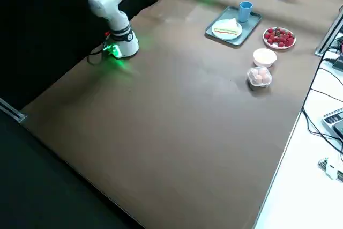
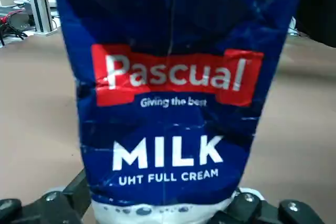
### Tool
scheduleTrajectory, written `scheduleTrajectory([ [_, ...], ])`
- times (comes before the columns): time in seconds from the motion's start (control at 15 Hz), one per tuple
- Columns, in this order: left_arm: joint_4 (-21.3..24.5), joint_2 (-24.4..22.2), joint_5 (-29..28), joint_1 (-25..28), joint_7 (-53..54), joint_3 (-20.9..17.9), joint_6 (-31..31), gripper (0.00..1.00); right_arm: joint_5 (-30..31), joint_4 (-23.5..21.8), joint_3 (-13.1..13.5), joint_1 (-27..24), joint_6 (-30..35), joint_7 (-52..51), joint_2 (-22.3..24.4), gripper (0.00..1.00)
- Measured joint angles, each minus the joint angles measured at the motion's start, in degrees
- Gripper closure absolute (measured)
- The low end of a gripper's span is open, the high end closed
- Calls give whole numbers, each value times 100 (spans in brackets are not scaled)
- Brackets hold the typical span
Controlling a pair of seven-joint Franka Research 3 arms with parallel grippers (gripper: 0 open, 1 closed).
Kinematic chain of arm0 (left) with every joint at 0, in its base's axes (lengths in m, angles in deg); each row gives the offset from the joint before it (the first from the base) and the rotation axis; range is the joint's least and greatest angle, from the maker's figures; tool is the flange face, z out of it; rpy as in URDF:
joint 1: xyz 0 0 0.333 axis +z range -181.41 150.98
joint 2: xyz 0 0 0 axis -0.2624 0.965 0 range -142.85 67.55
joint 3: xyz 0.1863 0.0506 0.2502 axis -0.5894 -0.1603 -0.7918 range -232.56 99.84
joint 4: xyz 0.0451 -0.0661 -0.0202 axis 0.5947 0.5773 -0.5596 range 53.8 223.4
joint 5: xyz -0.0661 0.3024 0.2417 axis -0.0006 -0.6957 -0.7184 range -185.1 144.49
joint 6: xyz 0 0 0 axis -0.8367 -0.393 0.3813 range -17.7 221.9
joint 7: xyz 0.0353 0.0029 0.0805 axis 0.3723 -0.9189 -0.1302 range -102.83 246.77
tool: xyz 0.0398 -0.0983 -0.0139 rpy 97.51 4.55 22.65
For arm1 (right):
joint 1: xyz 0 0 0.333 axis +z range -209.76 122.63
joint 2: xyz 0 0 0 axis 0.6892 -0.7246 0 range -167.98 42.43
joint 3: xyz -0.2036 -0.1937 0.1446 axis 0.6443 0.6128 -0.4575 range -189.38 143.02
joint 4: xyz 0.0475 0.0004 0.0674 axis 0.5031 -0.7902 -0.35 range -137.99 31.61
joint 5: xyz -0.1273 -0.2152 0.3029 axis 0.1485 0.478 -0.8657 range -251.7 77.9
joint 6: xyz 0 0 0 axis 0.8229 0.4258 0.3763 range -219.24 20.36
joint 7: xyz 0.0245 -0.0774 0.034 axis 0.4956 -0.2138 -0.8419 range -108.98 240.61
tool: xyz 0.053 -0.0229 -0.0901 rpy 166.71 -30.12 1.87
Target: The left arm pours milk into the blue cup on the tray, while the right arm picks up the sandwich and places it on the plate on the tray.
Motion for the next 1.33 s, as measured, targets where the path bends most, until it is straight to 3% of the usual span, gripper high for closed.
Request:
scheduleTrajectory([
  [0.07, 1, -2, 0, 1, 6, 4, 11, 4, 32, -89, -285, -245, 12, 6, 91, 0],
  [0.2, 0, -3, 1, 27, 110, 4, 41, 22, 58, -335, -572, -493, -11, 14, 278, 0],
  [0.27, 0, -4, 6, 45, 142, 4, 47, 32, 67, -470, -605, -531, -79, 15, 364, 0],
  [0.67, -29, -312, 22, 54, 23, 22, 74, 41, 88, -755, -608, -678, -240, 14, 496, 0],
  [0.93, -60, -1288, -25, -63, -537, 55, 67, 47, 239, -767, -607, -704, -391, 13, 497, 0],
  [1.33, -59, -2738, -714, -706, -2018, 81, 49, 51, 404, -779, -607, -713, -509, 14, 505, 0],
])
